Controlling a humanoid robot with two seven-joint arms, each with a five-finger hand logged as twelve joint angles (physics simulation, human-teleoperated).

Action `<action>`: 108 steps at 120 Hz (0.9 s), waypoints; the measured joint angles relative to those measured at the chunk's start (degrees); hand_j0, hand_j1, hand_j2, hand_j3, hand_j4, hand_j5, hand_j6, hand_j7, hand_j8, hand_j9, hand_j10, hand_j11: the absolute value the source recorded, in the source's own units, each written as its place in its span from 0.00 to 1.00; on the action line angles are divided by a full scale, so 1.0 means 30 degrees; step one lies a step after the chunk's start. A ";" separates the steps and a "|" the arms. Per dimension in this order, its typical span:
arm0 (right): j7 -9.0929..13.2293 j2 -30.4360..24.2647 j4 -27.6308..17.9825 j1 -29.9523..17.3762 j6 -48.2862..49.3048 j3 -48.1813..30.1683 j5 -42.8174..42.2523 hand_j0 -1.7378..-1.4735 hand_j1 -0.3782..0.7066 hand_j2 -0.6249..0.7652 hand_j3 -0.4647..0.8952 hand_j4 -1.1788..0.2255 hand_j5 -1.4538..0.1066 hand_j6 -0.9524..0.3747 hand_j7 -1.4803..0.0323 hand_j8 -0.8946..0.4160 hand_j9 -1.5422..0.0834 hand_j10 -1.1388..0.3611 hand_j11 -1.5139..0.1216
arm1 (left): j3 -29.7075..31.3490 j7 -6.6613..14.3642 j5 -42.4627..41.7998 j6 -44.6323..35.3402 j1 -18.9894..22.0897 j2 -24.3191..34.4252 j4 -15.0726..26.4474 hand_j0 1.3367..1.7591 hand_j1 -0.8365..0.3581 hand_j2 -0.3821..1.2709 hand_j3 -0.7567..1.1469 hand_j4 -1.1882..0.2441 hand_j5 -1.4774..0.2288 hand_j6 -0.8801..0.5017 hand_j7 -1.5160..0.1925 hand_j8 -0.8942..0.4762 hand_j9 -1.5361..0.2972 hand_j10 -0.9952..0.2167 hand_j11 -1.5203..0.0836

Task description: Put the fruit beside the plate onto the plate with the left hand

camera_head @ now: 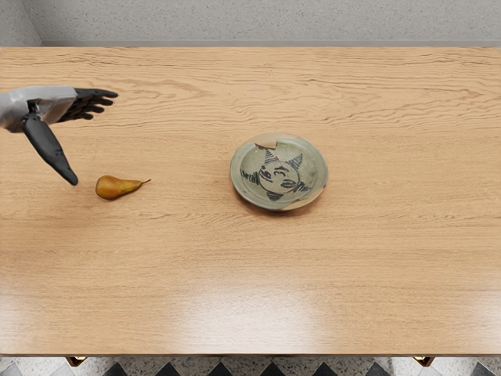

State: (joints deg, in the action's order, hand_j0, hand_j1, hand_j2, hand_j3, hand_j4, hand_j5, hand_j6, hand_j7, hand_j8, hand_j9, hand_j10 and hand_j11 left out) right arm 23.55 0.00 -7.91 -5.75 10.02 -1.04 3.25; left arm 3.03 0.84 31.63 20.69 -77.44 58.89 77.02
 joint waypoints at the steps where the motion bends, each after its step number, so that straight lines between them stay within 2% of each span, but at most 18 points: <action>1: 0.0000 0.0000 0.0000 0.0003 0.0000 -0.0001 0.0000 0.30 0.03 0.45 0.34 0.84 0.93 0.72 0.98 0.68 0.95 0.76 0.93 | 0.0000 -0.0001 -0.0012 -0.0048 0.0003 0.0000 -0.0037 0.76 0.98 0.23 0.40 0.81 0.85 0.62 0.87 0.63 0.82 0.80 0.93; 17: 0.0026 0.0000 0.0000 0.0059 0.0000 -0.0023 -0.0016 0.30 0.03 0.45 0.34 0.84 0.93 0.72 0.98 0.68 0.95 0.76 0.93 | 0.0000 0.0042 -0.0123 -0.0540 0.0047 -0.0765 -0.0383 0.76 0.98 0.23 0.40 0.81 0.85 0.62 0.87 0.63 0.82 0.80 0.93; 23: 0.0031 0.0000 0.0000 0.0074 0.0000 -0.0011 -0.0021 0.30 0.03 0.45 0.34 0.84 0.93 0.72 0.98 0.68 0.95 0.76 0.93 | 0.0033 0.0765 -0.0068 -0.0746 0.0092 -0.0977 -0.0442 0.76 0.98 0.23 0.40 0.81 0.85 0.62 0.87 0.63 0.82 0.80 0.93; 26: 0.0030 0.0000 0.0000 0.0080 0.0000 -0.0008 -0.0022 0.30 0.03 0.45 0.34 0.84 0.93 0.72 0.98 0.68 0.95 0.76 0.93 | 0.0073 0.1452 0.0164 -0.0906 0.0093 -0.1407 -0.0463 0.76 0.98 0.23 0.40 0.81 0.85 0.62 0.87 0.63 0.82 0.80 0.93; 29: 0.0030 0.0000 0.0003 0.0084 0.0000 -0.0001 -0.0024 0.30 0.03 0.45 0.34 0.84 0.93 0.72 0.98 0.68 0.95 0.76 0.93 | 0.0055 0.2470 0.0636 -0.1152 0.0092 -0.1780 -0.0478 0.76 0.98 0.23 0.40 0.81 0.85 0.62 0.87 0.63 0.82 0.80 0.93; 36: 0.0030 0.0000 0.0004 0.0090 0.0000 0.0011 -0.0026 0.30 0.03 0.45 0.34 0.84 0.93 0.72 0.98 0.68 0.95 0.76 0.93 | -0.0002 0.5818 0.1490 -0.2145 0.0067 -0.2683 -0.0474 0.76 0.98 0.23 0.40 0.81 0.85 0.62 0.87 0.63 0.82 0.80 0.93; 41: 0.0030 0.0000 0.0010 0.0091 0.0000 0.0025 -0.0030 0.30 0.03 0.45 0.34 0.84 0.93 0.72 0.98 0.68 0.95 0.76 0.93 | -0.0080 0.7655 0.1925 -0.2880 0.0018 -0.2937 -0.0459 0.76 0.97 0.23 0.40 0.81 0.85 0.62 0.87 0.63 0.82 0.80 0.93; 47: 0.0029 0.0000 0.0012 0.0094 0.0000 0.0035 -0.0039 0.30 0.03 0.45 0.34 0.84 0.93 0.72 0.98 0.68 0.95 0.76 0.93 | -0.0146 0.9078 0.2881 -0.3777 0.0051 -0.3509 -0.0393 0.76 0.97 0.23 0.40 0.81 0.85 0.62 0.87 0.63 0.82 0.80 0.93; 54: 0.0033 0.0000 0.0016 0.0096 0.0000 0.0042 -0.0036 0.30 0.03 0.45 0.34 0.84 0.93 0.72 0.98 0.68 0.95 0.76 0.93 | -0.0164 1.0069 0.4472 -0.5283 0.0153 -0.4135 -0.0215 0.76 0.97 0.23 0.40 0.81 0.85 0.62 0.87 0.63 0.82 0.80 0.93; 64: 0.0031 0.0000 0.0022 0.0093 0.0000 0.0048 -0.0043 0.30 0.03 0.45 0.34 0.84 0.93 0.72 0.98 0.68 0.95 0.76 0.93 | -0.0118 1.0795 0.6160 -0.7580 0.0574 -0.4666 0.0239 0.76 0.97 0.23 0.40 0.81 0.85 0.62 0.87 0.63 0.82 0.80 0.93; 73: 0.0036 0.0000 0.0026 0.0088 0.0000 0.0049 -0.0048 0.30 0.03 0.45 0.34 0.84 0.93 0.72 0.98 0.68 0.95 0.76 0.93 | -0.0081 1.1099 0.7531 -0.8931 0.0921 -0.4815 0.1001 0.76 0.97 0.23 0.40 0.81 0.85 0.62 0.87 0.63 0.82 0.80 0.93; 79: 0.0033 0.0000 0.0027 0.0091 0.0000 0.0050 -0.0044 0.30 0.03 0.45 0.34 0.84 0.93 0.72 0.98 0.68 0.95 0.76 0.93 | -0.0055 1.1209 0.8094 -0.9466 0.1628 -0.4976 0.1512 0.76 0.97 0.23 0.40 0.81 0.85 0.62 0.87 0.63 0.82 0.80 0.93; 91: 0.0034 0.0000 0.0129 0.0082 0.0000 0.0053 -0.0049 0.30 0.03 0.45 0.34 0.84 0.93 0.72 0.98 0.68 0.95 0.76 0.93 | 0.0090 1.1319 0.9565 -0.9535 0.1729 -0.5913 0.2408 0.76 0.97 0.24 0.40 0.81 0.85 0.62 0.87 0.63 0.82 0.80 0.93; 108: 0.0030 0.0000 0.0229 0.0075 0.0000 0.0062 -0.0055 0.30 0.03 0.45 0.34 0.84 0.93 0.72 0.98 0.68 0.95 0.76 0.93 | 0.0339 1.1369 1.0734 -0.8610 0.1969 -0.6328 0.2832 0.76 0.97 0.24 0.40 0.81 0.85 0.62 0.87 0.63 0.82 0.80 0.93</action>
State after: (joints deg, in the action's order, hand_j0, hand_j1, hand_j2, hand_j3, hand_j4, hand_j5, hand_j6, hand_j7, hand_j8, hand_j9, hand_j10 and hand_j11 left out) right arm 23.65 0.00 -7.22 -5.52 10.02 -0.85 3.08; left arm 4.05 34.95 63.83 -5.15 -71.53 39.90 85.52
